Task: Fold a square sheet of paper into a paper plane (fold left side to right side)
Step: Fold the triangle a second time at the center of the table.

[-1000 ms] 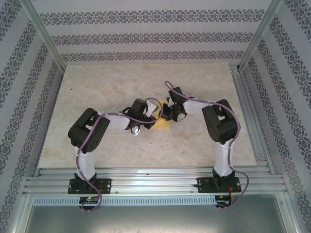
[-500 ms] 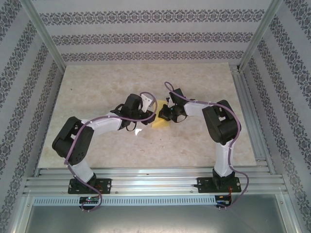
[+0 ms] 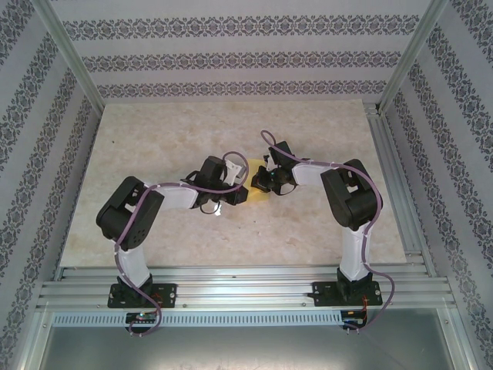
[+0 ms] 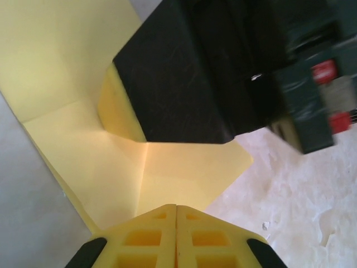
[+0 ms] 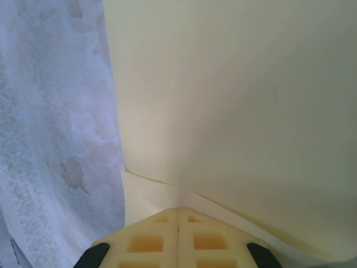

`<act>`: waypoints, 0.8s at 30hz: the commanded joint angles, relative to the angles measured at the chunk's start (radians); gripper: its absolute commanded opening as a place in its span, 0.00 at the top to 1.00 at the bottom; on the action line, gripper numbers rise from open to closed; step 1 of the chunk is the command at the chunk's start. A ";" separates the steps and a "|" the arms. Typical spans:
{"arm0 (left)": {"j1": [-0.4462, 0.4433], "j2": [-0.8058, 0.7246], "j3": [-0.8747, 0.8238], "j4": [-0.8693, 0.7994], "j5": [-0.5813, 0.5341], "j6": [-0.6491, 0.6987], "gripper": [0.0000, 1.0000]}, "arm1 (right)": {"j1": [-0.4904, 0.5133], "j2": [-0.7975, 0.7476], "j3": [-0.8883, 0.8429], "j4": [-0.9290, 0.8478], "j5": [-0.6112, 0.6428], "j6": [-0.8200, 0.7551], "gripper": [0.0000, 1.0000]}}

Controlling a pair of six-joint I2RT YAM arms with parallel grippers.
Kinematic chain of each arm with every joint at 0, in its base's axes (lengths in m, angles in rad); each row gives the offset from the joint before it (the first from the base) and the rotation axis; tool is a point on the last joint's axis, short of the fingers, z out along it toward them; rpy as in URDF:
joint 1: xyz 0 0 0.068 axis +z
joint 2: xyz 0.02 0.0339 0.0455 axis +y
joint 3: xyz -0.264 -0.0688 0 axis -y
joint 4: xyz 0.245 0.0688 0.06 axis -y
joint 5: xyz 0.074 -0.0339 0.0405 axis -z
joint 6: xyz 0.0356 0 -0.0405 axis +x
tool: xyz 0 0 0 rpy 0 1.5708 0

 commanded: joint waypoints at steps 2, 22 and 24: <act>0.003 0.044 0.037 0.088 0.044 -0.053 0.95 | 0.009 0.042 -0.047 -0.091 0.068 -0.020 1.00; 0.003 0.068 0.045 0.046 0.021 -0.014 0.99 | 0.011 0.039 -0.040 -0.103 0.065 -0.026 1.00; 0.003 0.076 0.041 0.039 0.017 -0.008 0.98 | 0.011 0.039 -0.039 -0.103 0.065 -0.025 1.00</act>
